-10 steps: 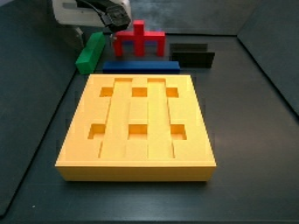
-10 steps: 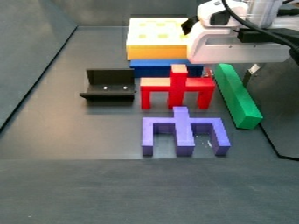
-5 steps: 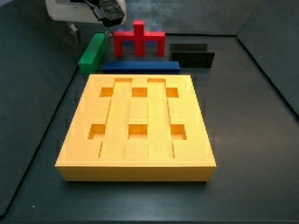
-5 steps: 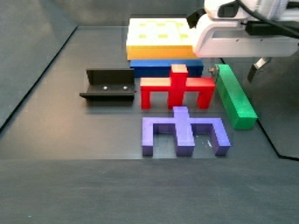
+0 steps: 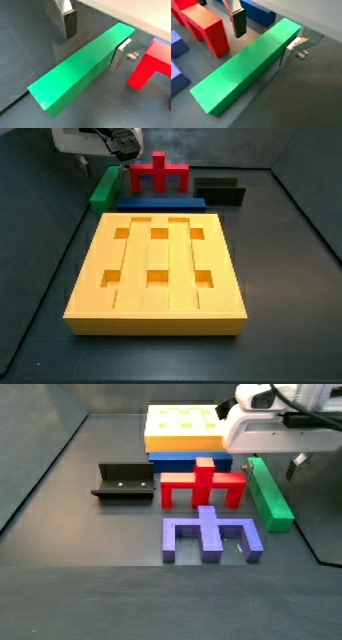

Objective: Pick up the green object. Move up. Move to above the board. Insert the green object.
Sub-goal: Pick up the green object.

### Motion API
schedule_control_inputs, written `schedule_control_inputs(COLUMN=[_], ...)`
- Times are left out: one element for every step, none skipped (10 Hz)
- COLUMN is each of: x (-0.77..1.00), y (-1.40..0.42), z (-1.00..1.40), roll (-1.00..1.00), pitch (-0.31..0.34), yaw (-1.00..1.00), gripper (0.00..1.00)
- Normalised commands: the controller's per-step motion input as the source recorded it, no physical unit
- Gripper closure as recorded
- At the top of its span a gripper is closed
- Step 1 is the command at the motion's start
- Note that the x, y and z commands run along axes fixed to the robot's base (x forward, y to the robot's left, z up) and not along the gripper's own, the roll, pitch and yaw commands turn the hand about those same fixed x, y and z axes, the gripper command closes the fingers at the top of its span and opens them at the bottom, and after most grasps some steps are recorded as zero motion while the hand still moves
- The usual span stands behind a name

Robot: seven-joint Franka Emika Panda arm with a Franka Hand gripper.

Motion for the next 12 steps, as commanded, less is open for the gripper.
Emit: schedule_control_inputs(x=[0.3,0.07,0.0,0.01,0.0,0.0,0.0,0.02,0.06,0.0,-0.03,-0.05], y=[0.11,0.0,0.0,0.0,0.0,0.0,0.0,0.0,0.0,0.0,0.0,0.0], z=[-0.16,-0.15,-0.09,-0.11,-0.22,-0.26,-0.31,-0.29,-0.17,-0.16,-0.12,-0.03], roll=[0.05,0.05,0.05,0.03,0.02,0.0,0.0,0.0,0.0,0.0,0.0,0.0], pitch=[0.05,0.013,0.0,0.0,0.0,-0.003,-0.037,-0.046,-0.02,-0.06,-0.083,-0.053], yaw=[-0.13,-0.25,-0.19,-0.13,-0.11,0.0,0.0,0.11,0.2,0.2,0.21,0.05], gripper=[0.0,0.0,0.0,0.0,0.0,0.0,0.0,0.0,0.0,0.0,0.0,0.0])
